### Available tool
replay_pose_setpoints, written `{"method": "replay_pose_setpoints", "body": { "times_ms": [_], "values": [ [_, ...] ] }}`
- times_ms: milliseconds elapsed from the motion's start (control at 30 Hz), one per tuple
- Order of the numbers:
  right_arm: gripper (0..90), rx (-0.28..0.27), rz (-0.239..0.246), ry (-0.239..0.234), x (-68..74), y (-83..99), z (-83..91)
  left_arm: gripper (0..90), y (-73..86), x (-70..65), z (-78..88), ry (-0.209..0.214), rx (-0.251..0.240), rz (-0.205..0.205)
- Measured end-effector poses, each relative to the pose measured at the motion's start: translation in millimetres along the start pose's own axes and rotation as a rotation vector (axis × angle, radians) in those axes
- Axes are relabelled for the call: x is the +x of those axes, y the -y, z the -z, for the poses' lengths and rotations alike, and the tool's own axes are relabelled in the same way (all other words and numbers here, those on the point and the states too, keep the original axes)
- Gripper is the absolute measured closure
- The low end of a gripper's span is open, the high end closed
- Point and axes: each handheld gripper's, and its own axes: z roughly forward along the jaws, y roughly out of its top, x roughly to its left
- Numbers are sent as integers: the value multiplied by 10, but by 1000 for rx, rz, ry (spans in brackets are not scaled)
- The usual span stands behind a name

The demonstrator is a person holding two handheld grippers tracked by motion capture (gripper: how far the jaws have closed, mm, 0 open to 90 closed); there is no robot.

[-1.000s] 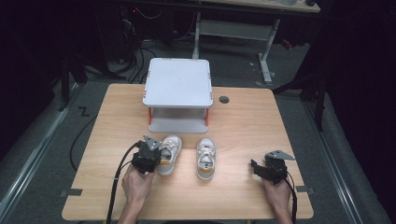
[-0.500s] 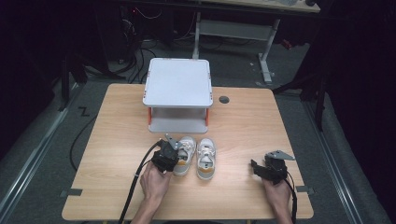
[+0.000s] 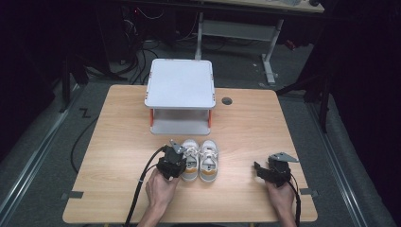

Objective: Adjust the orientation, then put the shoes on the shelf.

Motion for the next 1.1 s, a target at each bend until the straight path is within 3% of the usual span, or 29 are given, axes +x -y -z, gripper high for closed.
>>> {"method": "replay_pose_setpoints", "body": {
  "times_ms": [267,433,533,733,767,800,833,900,933,967,1000,1100],
  "values": [
    [356,0,1,-4,-2,-1,-1,501,41,74,12,19,-37,25],
    [374,15,-2,-6,3,-22,1,379,126,219,121,65,-120,64],
    [423,35,2,-4,14,-42,18,366,174,293,152,71,-132,73],
    [508,60,30,-68,133,-84,94,344,413,576,206,4,-102,88],
    [525,56,52,-98,208,-116,140,345,502,664,204,-19,-97,95],
    [525,56,52,-98,208,-116,140,346,502,664,204,-19,-97,95],
    [538,38,64,-137,292,-166,200,348,573,732,191,-45,-88,93],
    [541,34,65,-149,310,-179,211,351,622,777,177,-60,-85,98],
    [546,11,73,-193,402,-238,260,351,692,851,154,-84,-82,107],
    [546,11,73,-193,402,-238,260,352,692,851,154,-84,-82,107],
    [551,-1,80,-232,497,-293,290,351,742,908,141,-103,-74,112],
    [553,-4,94,-267,600,-350,302,352,793,959,124,-128,-74,122]
  ]
}}
